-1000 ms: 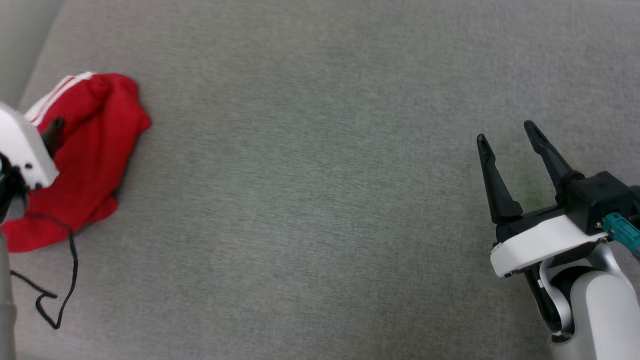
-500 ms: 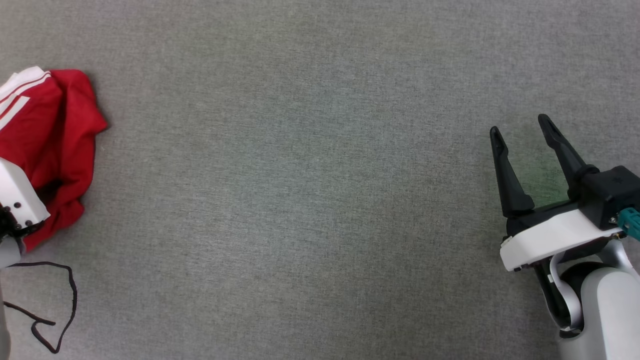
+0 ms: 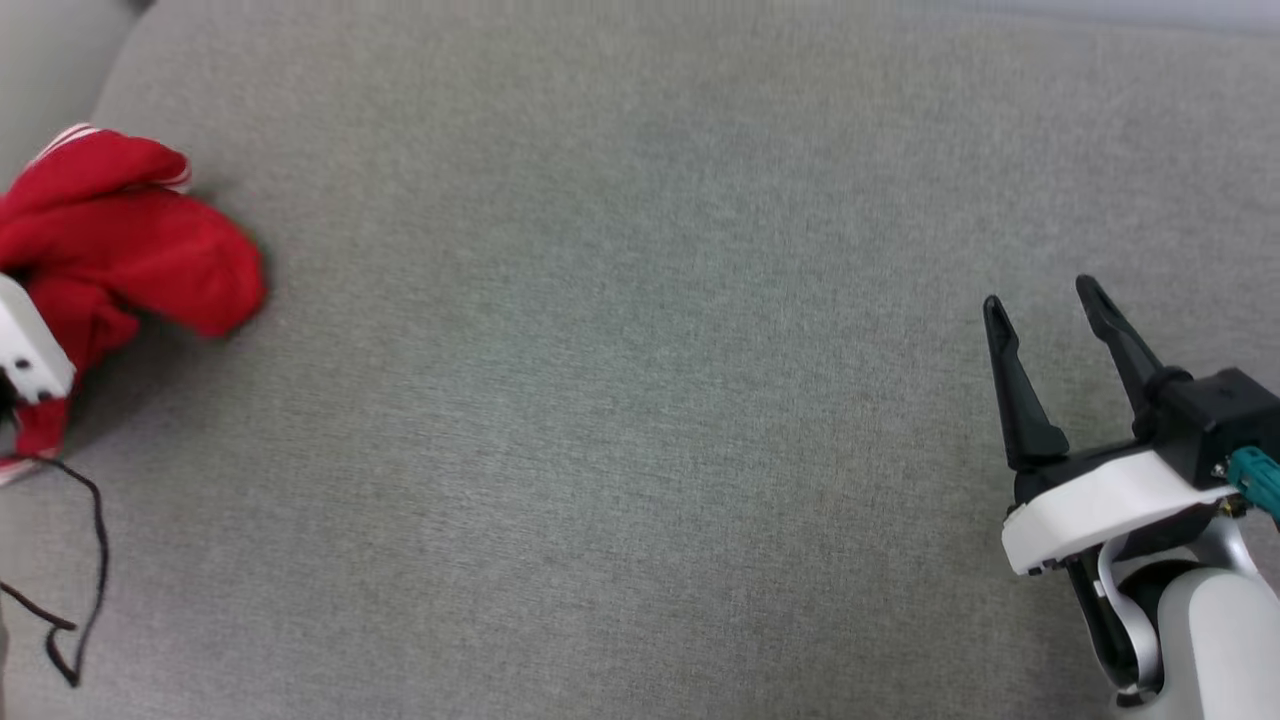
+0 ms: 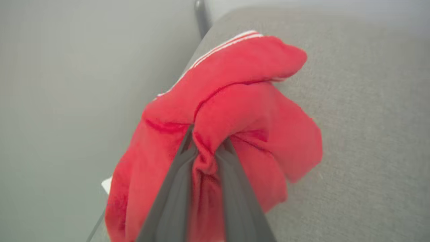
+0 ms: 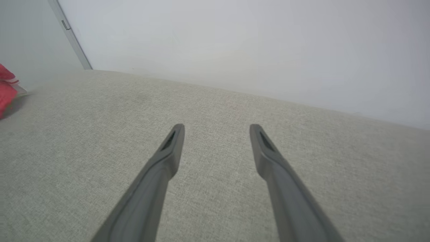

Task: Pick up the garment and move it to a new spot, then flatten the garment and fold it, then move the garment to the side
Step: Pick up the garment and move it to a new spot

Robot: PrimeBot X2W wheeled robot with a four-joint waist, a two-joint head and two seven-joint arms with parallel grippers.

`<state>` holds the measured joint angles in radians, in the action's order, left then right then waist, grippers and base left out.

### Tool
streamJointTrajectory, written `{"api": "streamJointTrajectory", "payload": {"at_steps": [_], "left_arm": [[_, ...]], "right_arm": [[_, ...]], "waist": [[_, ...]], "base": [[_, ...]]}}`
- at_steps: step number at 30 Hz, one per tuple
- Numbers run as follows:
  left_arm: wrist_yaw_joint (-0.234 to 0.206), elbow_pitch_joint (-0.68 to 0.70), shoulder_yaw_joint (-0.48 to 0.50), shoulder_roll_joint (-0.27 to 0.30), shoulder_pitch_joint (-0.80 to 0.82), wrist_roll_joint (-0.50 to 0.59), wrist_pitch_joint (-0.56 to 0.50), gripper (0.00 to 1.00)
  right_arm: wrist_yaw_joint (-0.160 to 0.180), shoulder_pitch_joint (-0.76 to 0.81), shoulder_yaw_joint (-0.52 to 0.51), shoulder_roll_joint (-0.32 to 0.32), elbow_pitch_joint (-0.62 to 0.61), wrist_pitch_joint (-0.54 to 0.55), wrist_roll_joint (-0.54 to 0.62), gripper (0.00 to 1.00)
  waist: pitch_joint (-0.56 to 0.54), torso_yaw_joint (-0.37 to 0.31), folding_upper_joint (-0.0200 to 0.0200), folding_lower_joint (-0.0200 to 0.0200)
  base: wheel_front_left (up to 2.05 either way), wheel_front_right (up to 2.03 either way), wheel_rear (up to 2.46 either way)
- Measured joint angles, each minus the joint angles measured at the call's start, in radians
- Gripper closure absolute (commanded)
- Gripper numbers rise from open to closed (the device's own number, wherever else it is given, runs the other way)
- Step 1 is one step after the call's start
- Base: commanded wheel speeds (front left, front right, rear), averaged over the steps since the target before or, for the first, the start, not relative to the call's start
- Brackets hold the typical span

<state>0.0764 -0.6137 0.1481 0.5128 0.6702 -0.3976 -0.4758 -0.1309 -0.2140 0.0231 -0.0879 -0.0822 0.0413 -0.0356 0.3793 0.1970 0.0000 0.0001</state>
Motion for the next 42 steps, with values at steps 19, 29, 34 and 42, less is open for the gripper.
{"api": "streamJointTrajectory", "payload": {"at_steps": [19, 29, 34, 42], "left_arm": [[0.012, 0.089, -0.179, -0.081, 0.194, 0.142, 0.433, 1.00], [0.028, 0.155, -0.334, -0.324, 0.139, 0.110, 0.466, 1.00], [0.044, 0.185, -0.460, -0.430, 0.072, 0.086, 0.481, 1.00], [0.028, 0.153, -0.583, -0.458, -0.157, 0.011, 0.506, 1.00]], "right_arm": [[0.000, 0.104, -0.035, 0.035, 0.076, -0.053, -0.068, 0.00], [0.000, 0.122, -0.045, 0.035, 0.078, -0.052, -0.092, 0.00], [0.000, 0.139, -0.072, 0.035, 0.069, -0.051, -0.100, 0.00], [0.000, 0.139, -0.081, 0.036, 0.058, -0.051, -0.113, 0.00]], "waist": [[-0.253, -0.083, 0.0000, -0.0003], [-0.301, -0.266, 0.0000, -0.0002], [-0.297, -0.342, 0.0001, -0.0002], [-0.243, -0.363, 0.0000, -0.0001]], "base": [[0.00, 0.00, 0.00], [0.00, 0.00, 0.00], [0.00, 0.00, 0.00], [0.00, 0.00, 0.00]]}}
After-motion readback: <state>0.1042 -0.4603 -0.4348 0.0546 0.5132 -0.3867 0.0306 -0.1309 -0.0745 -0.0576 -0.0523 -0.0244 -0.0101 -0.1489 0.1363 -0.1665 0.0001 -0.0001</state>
